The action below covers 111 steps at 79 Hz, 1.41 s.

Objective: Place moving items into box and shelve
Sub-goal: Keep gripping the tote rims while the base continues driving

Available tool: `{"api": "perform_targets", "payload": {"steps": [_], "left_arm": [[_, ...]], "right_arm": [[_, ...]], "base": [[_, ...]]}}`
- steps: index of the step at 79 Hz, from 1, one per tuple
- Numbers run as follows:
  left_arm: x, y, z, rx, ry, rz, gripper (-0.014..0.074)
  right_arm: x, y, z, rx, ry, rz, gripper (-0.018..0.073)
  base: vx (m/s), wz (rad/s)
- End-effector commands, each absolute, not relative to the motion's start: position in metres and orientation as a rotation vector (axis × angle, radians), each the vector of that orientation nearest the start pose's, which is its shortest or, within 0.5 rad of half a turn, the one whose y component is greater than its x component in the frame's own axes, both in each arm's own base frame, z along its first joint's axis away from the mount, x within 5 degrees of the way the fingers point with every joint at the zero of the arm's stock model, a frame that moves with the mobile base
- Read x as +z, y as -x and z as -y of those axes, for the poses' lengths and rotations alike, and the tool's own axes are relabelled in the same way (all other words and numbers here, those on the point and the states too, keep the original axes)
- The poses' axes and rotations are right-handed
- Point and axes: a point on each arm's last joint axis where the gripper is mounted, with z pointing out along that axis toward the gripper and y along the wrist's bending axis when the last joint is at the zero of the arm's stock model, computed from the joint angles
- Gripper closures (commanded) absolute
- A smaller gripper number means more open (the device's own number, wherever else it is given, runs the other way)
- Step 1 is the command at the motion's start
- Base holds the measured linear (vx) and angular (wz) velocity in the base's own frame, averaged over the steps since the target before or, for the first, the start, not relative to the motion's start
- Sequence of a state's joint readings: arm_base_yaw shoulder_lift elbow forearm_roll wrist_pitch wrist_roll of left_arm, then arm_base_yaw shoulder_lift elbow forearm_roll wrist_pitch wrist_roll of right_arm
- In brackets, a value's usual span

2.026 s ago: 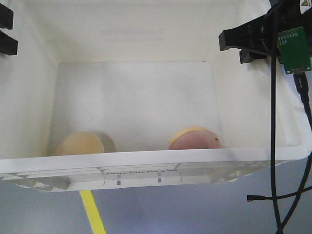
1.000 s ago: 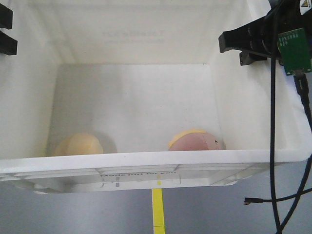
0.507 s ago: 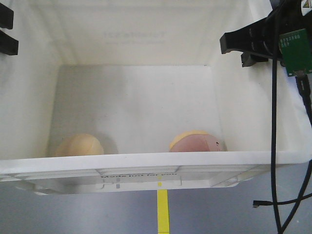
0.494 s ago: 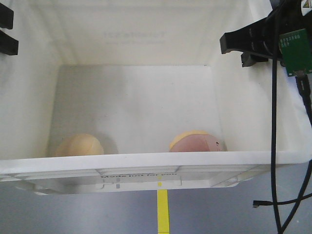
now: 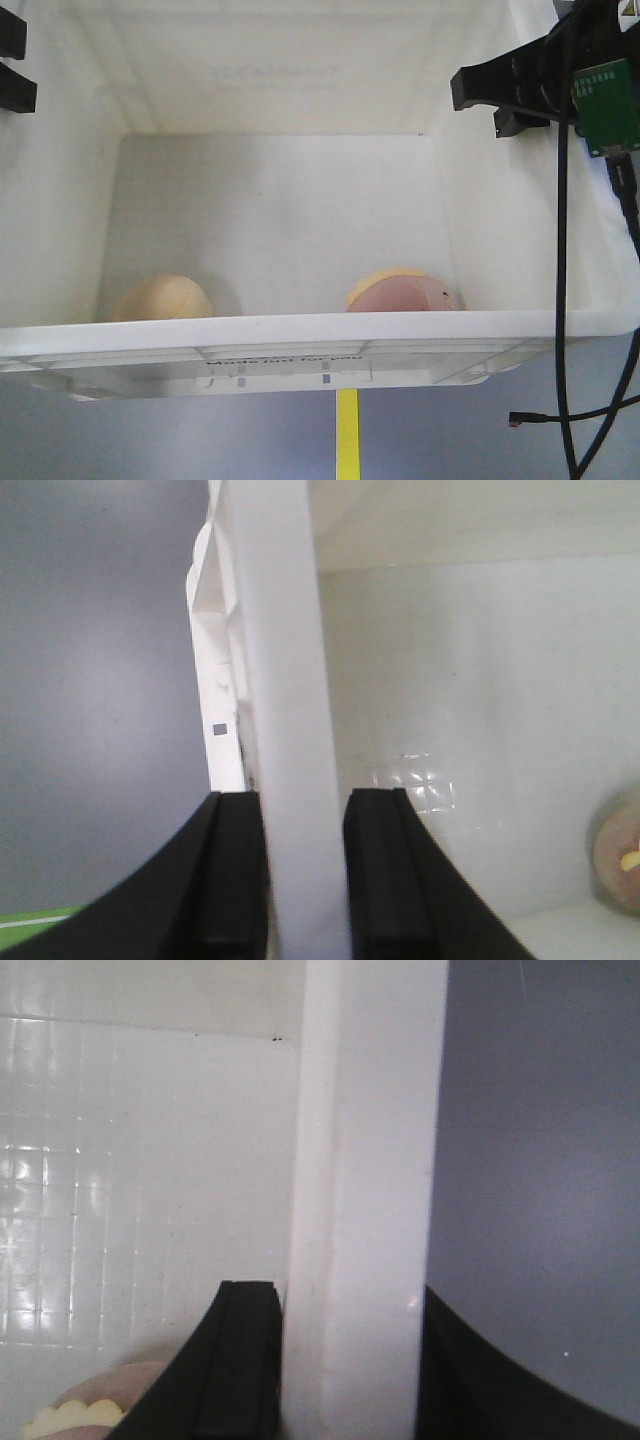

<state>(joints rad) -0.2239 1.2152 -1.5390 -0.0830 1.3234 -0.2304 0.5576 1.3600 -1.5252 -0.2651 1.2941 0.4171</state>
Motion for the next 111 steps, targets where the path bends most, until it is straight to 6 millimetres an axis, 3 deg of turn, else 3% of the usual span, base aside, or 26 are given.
{"api": "perform_targets", "payload": {"steps": [1,111], "left_arm": [[0.4735,-0.1965,0.0564,-0.365,-0.018,-2.36,0.0603],[0.4735,-0.1965,0.0564,-0.365,-0.018,-2.36,0.0603]], "right_arm": [[0.4429,-0.2308,-0.1086,-0.005,0.18,-2.377,0.0566],[0.4425,-0.2304,-0.1083,-0.008,0.179,-2.382,0.0566]], "base": [[0.24,-0.01],[0.39,0.03]]}}
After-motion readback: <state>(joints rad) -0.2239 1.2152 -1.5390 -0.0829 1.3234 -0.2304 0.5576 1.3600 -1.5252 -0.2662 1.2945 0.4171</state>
